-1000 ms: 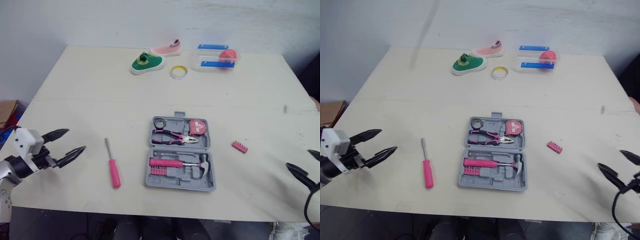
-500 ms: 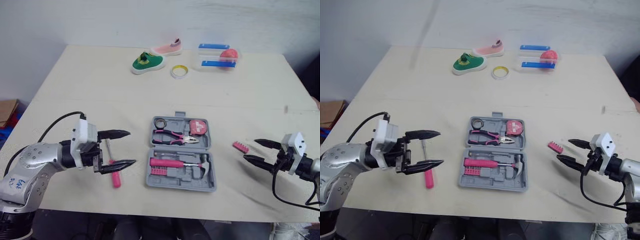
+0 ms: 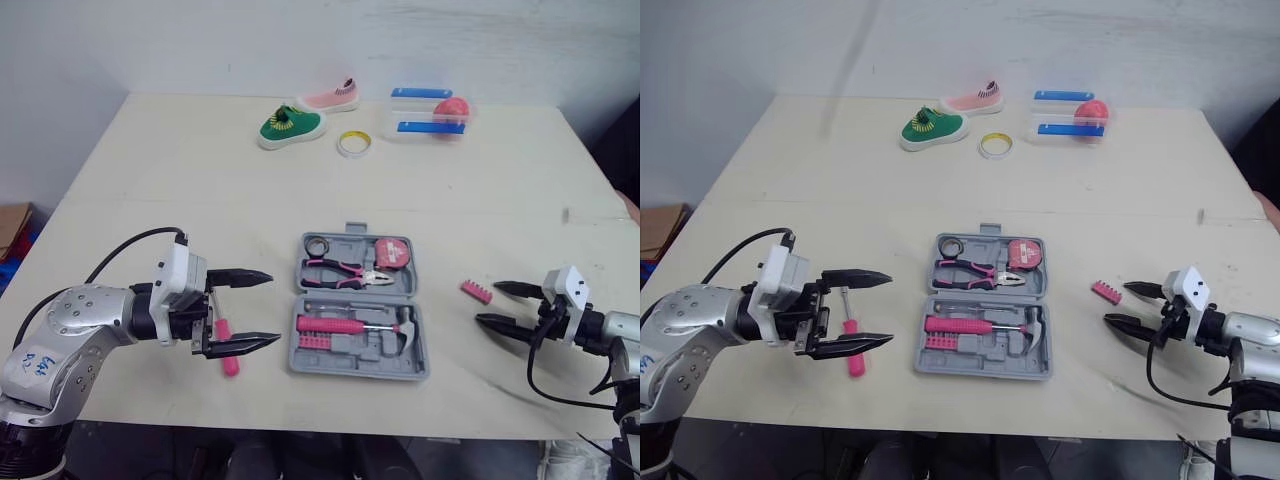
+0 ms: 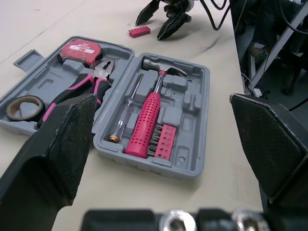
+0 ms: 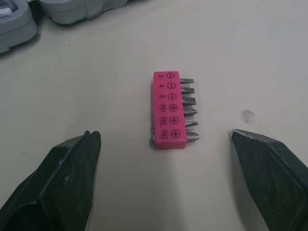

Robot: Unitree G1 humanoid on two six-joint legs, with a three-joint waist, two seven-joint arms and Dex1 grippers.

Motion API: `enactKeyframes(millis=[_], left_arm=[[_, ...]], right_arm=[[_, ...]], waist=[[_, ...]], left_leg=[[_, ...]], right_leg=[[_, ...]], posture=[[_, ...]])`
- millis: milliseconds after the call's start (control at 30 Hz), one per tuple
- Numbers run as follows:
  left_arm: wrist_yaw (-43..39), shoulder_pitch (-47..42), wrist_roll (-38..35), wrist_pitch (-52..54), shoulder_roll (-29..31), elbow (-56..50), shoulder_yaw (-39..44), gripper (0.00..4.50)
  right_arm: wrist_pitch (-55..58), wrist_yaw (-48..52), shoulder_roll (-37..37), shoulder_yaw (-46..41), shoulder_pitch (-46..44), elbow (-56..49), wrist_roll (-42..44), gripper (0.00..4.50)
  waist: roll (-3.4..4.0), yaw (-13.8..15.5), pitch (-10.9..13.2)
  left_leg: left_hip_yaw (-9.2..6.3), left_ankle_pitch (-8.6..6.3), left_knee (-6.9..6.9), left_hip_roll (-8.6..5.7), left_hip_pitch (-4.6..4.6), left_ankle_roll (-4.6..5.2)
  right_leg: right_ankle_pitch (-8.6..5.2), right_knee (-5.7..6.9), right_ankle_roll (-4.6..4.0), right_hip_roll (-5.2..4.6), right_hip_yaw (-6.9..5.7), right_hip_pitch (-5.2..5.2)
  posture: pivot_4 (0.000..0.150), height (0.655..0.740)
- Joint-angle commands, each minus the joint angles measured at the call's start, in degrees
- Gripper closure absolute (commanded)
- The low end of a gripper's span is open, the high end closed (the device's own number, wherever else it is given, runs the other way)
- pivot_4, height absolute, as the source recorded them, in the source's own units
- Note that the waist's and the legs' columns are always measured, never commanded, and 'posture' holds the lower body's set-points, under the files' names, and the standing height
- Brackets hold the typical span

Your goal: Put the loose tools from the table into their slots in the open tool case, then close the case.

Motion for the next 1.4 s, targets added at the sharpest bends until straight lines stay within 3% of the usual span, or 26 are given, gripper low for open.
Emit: enactKeyframes(millis=[33, 267, 367, 533, 567, 800, 967, 1200, 1400], left_arm=[[-0.6, 0.2, -0.1, -0.8, 0.2, -1.1, 0.1, 0.03], [-0.8, 0.7, 0.3, -1.1, 0.3, -1.0, 0.3, 0.03], [-1.2, 0.7, 0.5, -1.4, 0.4, -0.8, 0.2, 0.0], [-2.2, 0.6, 0.8, -1.6, 0.5, -0.2, -0.4, 0.0], [-2.4, 0.6, 0.9, -1.6, 0.5, -0.2, -0.5, 0.0], [-3.4, -0.8, 1.9, -2.8, -0.1, 1.0, -2.0, 0.0], [-5.2, -3.5, 4.1, -7.5, -2.0, 3.8, -3.7, 0.0], [-8.2, -4.2, 6.3, -13.1, -3.1, 6.2, -5.5, 0.0], [-9.4, -4.1, 7.7, -14.9, -3.4, 7.3, -7.0, 0.0]], right_arm=[[-0.9, 1.1, 0.7, 0.4, -0.6, 1.4, -0.7, 0.0], [-1.4, 0.9, 1.6, 0.7, -2.3, 3.9, -1.3, 0.0], [-1.0, 1.3, 2.0, 0.8, -3.1, 5.4, -1.4, 0.83], [-1.8, 0.0, 2.8, 0.7, -4.5, 7.8, -1.8, 3.36], [-2.0, -0.2, 2.9, 0.6, -4.7, 8.1, -1.8, 3.69], [-3.9, 0.3, 2.4, -0.5, -2.7, 3.7, -0.2, 3.72], [5.7, -1.4, 0.2, -1.9, 4.8, -23.8, 5.5, 3.72], [44.3, -12.8, -8.1, 1.8, 11.7, -64.2, 15.3, 3.72], [67.9, -19.7, -8.7, 12.1, 4.2, -79.7, 23.3, 3.72]], waist=[[0.0, 0.0, 0.0], [0.0, -0.1, 0.0], [-0.01, -0.2, 0.0], [-0.01, 0.0, 0.0], [-0.03, -0.1, 0.0], [-0.03, 0.0, 0.0], [0.15, 0.2, 0.1], [0.24, 0.3, 0.2], [0.17, 0.3, 0.2]], left_leg=[[0.0, -0.01, 0.03, 0.01, 0.0, -0.01], [0.0, -0.03, 0.21, 0.03, 0.01, -0.02], [0.0, -0.03, 0.3, 0.03, 0.01, -0.02], [-0.02, -0.03, 0.31, 0.03, 0.02, -0.02], [-0.02, -0.04, 0.3, 0.03, 0.02, -0.02], [-0.02, -0.04, 0.36, 0.04, 0.03, 0.0], [-0.07, -0.05, 0.25, 0.13, -0.12, -0.02], [-0.02, -0.1, 0.14, 0.24, -0.21, -0.1], [0.0, -0.17, 0.0, 0.19, -0.36, -0.04]], right_leg=[[0.0, 0.03, 0.0, 0.01, 0.0, 0.0], [0.01, 0.15, -0.01, 0.01, 0.03, 0.01], [0.01, 0.27, -0.02, 0.01, 0.04, 0.01], [0.01, 0.32, -0.02, 0.01, 0.04, 0.0], [0.01, 0.31, -0.02, 0.01, 0.04, 0.01], [0.02, 0.34, -0.01, -0.02, 0.06, 0.03], [0.01, 0.33, -0.02, -0.03, 0.05, -0.1], [-0.03, 0.32, -0.03, 0.0, 0.1, -0.28], [-0.03, 0.34, -0.06, -0.1, 0.09, -0.5]], posture=[[0.15, 0.74], [0.15, 0.74], [0.15, 0.74], [0.15, 0.74], [0.15, 0.74], [0.15, 0.74], [0.15, 0.74], [0.15, 0.74], [0.15, 0.74]])
